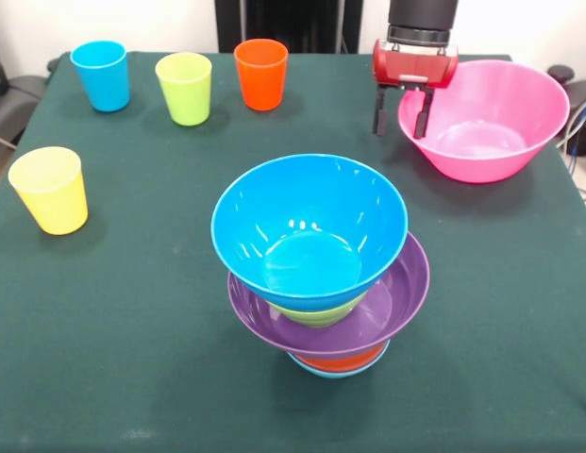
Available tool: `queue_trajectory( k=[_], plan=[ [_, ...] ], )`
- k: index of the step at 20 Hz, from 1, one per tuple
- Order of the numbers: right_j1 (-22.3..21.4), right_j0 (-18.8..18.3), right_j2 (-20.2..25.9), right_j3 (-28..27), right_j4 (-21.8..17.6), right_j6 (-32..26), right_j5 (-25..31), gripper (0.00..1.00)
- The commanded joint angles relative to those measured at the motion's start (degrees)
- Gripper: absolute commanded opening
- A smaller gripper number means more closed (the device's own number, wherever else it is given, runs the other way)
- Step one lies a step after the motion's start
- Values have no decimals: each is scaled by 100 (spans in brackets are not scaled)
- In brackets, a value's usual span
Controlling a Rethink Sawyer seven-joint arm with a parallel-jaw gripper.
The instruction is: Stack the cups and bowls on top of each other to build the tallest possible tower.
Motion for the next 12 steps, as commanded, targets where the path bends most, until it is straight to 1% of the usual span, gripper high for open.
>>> queue_trajectory(
  k=[1,4,11,12],
  plan=[
    [192,-19,420,128,128,172,83,100],
    [132,-109,508,231,167,218,178,100],
    [148,-97,500,173,128,149,245,100],
    [169,-63,454,169,151,179,191,0]
  ],
)
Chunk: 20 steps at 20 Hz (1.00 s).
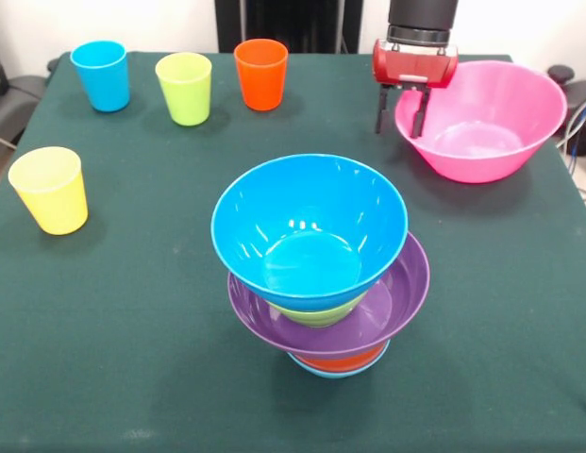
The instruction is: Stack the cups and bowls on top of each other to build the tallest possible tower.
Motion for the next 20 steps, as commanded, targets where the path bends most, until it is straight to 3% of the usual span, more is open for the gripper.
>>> queue_trajectory(
  k=[1,14,17,20],
  plan=[
    [186,-28,412,156,166,197,148,0],
    [156,-41,413,171,155,186,130,0],
    [86,-127,555,225,107,157,170,0],
    [-284,-407,974,480,-28,63,348,0]
  ],
)
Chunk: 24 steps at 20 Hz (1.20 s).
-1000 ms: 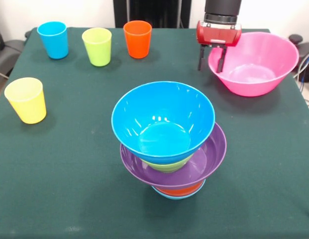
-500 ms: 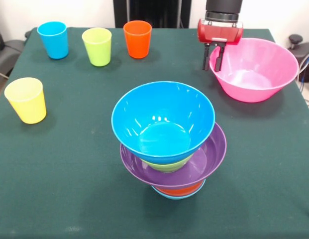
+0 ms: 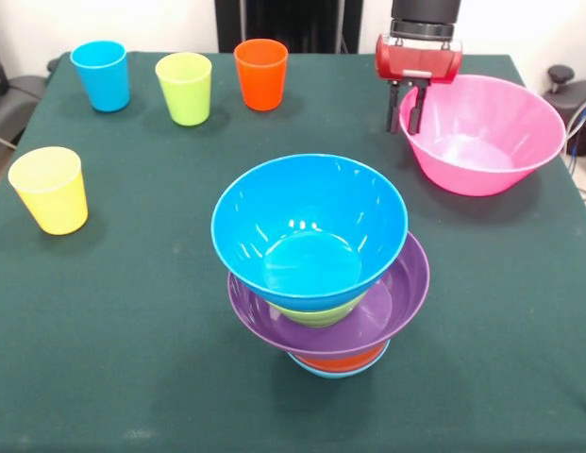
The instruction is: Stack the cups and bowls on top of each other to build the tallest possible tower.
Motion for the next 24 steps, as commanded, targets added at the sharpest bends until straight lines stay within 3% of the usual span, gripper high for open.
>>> queue_trajectory(
  k=[1,7,11,16,24],
  plan=[
    [-283,-524,1151,552,-81,25,440,0],
    [-1093,-1545,2542,1235,-328,-247,734,0],
    [-1474,-2132,3369,1708,-197,-342,934,0],
    [-1664,-2433,3828,1963,-11,-382,1064,0],
    [-1737,-2618,4176,2100,40,-311,1072,0]
  ],
)
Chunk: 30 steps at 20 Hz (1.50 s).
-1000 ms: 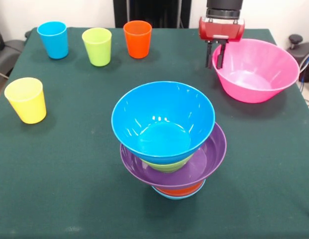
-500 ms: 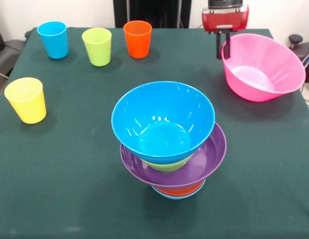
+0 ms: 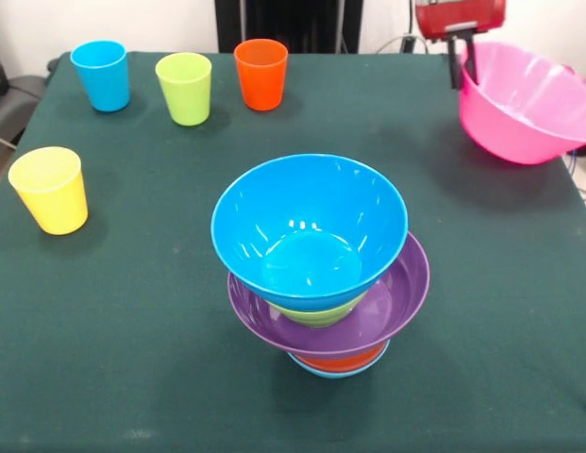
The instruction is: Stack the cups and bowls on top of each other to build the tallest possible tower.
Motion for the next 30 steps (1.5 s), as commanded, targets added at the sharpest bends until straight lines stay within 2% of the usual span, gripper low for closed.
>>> queue_trajectory(
  k=[1,5,8,11,15,21,25,30],
  plan=[
    [-193,-178,1200,479,70,-296,675,0],
    [-301,-452,1598,666,146,-223,662,0],
    [-424,-801,2022,867,248,-144,633,0],
    [-458,-1435,2819,1117,453,-121,702,0],
    [-633,-2301,3856,1448,828,-470,1172,0],
    [-652,-3223,4632,1636,964,-908,1580,0],
    [-375,-3848,5122,1585,961,-1262,2012,0],
    [9,-4543,5517,1397,828,-1764,2671,0]
  ],
)
